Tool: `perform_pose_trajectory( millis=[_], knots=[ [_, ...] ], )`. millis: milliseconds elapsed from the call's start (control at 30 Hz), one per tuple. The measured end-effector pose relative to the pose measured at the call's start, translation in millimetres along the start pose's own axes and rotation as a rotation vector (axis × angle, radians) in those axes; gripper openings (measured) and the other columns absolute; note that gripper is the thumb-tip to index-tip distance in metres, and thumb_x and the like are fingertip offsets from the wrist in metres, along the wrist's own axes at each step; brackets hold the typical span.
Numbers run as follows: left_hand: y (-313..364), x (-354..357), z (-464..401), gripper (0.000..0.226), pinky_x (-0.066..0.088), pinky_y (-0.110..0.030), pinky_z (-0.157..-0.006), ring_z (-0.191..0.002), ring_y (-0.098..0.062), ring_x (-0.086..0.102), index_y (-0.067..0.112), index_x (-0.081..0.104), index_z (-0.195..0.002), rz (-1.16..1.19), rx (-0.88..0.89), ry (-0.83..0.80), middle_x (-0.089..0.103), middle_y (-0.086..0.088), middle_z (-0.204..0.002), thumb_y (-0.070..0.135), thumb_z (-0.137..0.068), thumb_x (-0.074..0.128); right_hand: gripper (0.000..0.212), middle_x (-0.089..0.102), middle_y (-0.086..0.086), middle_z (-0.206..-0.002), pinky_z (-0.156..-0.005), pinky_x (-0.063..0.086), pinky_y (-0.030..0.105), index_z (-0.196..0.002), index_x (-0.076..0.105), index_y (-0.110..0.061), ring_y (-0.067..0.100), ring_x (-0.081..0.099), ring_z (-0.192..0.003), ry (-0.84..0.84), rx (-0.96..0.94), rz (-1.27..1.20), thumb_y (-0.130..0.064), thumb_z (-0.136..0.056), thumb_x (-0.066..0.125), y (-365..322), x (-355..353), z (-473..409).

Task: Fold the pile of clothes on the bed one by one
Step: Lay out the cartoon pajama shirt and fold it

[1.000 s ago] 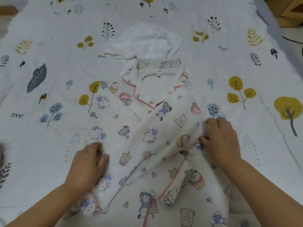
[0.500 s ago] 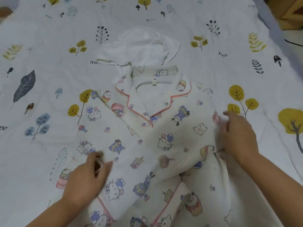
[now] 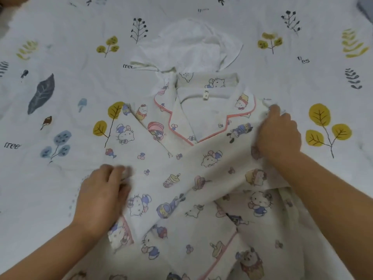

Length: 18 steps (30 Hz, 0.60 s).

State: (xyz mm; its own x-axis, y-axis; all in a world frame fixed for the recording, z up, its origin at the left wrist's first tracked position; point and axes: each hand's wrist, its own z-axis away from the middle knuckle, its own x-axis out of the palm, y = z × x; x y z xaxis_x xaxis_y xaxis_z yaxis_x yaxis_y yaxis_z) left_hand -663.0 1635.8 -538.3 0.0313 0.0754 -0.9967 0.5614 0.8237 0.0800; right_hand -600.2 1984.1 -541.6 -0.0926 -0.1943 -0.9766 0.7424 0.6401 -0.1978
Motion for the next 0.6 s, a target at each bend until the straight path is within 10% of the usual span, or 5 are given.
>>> perform_pose_trajectory(
  millis=[100, 200, 333, 600],
  knots=[
    [31.4, 5.7, -1.1, 0.050, 0.044, -0.046, -0.084, -0.107, -0.036, 0.052, 0.002, 0.054, -0.124, 0.086, 0.101, 0.093, 0.055, -0.022, -0.122, 0.032, -0.086, 0.042, 0.070, 0.031, 0.025, -0.141, -0.100, 0.033, 0.049, -0.149, 0.012, -0.012, 0.039, 0.032, -0.129, 0.007, -0.177, 0.022, -0.032, -0.092, 0.047, -26.9, 6.5, 51.7],
    [37.9, 33.6, 16.2, 0.055, 0.016, -0.046, -0.112, -0.139, -0.027, 0.024, 0.017, 0.031, -0.145, 0.060, 0.234, -0.115, 0.028, -0.010, -0.152, 0.044, -0.097, 0.025, 0.079, -0.014, 0.012, -0.156, -0.114, -0.002, 0.049, -0.146, -0.020, -0.021, 0.033, -0.009, -0.144, -0.243, -0.267, 0.093, -0.063, -0.090, 0.016, -15.4, 40.1, 97.1],
    [3.2, 66.4, 31.7, 0.061, 0.007, -0.041, -0.114, -0.145, -0.023, 0.005, 0.024, 0.010, -0.150, -0.080, 0.362, -0.257, 0.015, -0.008, -0.156, 0.055, -0.097, 0.014, 0.075, 0.021, 0.020, -0.152, -0.110, 0.007, 0.045, -0.148, 0.012, -0.022, 0.040, 0.025, -0.138, -0.259, -0.392, 0.199, -0.068, -0.089, 0.008, 34.3, 65.6, 105.7],
    [33.8, 40.6, 40.0, 0.065, 0.001, -0.053, -0.112, -0.142, -0.037, 0.008, 0.024, 0.017, -0.149, -0.040, 0.261, -0.136, 0.014, -0.007, -0.156, 0.058, -0.094, 0.018, 0.073, 0.022, 0.019, -0.152, -0.110, 0.005, 0.050, -0.147, 0.025, -0.016, 0.035, 0.016, -0.139, -0.079, -0.397, 0.002, -0.059, -0.088, 0.025, -15.5, 43.8, 153.7]
  ],
)
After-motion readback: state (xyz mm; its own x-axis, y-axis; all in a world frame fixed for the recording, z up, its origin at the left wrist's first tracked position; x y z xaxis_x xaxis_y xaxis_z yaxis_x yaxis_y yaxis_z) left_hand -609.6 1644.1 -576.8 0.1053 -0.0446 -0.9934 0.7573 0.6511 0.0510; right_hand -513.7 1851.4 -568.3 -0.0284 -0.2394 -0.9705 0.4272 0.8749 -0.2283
